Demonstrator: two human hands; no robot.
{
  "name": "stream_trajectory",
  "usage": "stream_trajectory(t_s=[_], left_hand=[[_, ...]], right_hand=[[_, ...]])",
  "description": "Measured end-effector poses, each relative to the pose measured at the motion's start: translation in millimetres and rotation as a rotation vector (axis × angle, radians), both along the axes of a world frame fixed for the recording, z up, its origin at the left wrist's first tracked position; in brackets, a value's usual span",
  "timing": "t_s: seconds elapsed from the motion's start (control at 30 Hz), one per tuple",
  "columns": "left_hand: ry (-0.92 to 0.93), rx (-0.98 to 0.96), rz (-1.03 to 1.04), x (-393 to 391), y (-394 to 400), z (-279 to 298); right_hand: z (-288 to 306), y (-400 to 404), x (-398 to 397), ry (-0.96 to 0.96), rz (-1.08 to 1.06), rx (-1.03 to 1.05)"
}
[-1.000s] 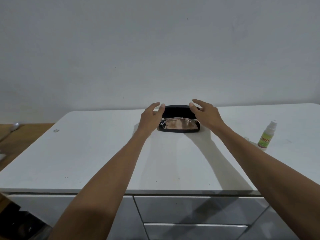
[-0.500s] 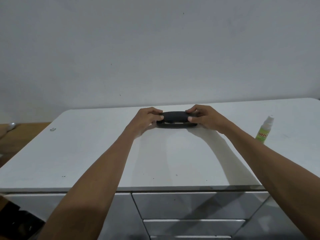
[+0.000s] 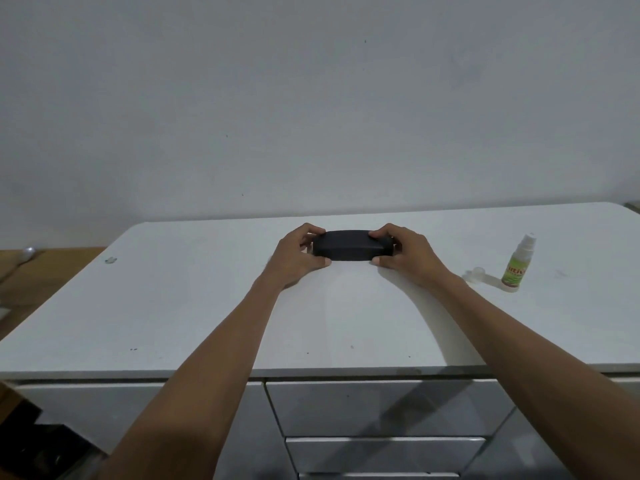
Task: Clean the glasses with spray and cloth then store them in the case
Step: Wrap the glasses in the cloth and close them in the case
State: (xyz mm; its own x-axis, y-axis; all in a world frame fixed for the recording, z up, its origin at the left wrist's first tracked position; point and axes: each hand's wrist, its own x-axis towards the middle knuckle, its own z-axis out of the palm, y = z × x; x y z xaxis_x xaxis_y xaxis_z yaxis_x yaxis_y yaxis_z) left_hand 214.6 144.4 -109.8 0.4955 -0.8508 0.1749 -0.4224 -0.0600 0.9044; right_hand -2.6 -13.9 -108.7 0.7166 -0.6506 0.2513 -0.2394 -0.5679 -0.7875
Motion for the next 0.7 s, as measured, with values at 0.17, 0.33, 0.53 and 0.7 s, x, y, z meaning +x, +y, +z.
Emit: stream_trajectory(t_s=[0.17, 0.33, 0.53, 0.7], left_hand=[[-0.051, -0.035, 0.045, 2, -6, -4], [0.088, -0.076, 0.066, 14, -23, 7], [0.185, -0.108, 0.052, 38, -60, 20], [0.118, -0.077, 0.085, 56, -84, 19]], right_hand=[[0, -2, 3, -0.002, -0.032, -0.030], [10, -20, 20, -0.004, -0.047, -0.032], [21, -60, 58, 0.027, -0.060, -0.081], [20, -80, 78, 0.073, -0.065, -0.107]])
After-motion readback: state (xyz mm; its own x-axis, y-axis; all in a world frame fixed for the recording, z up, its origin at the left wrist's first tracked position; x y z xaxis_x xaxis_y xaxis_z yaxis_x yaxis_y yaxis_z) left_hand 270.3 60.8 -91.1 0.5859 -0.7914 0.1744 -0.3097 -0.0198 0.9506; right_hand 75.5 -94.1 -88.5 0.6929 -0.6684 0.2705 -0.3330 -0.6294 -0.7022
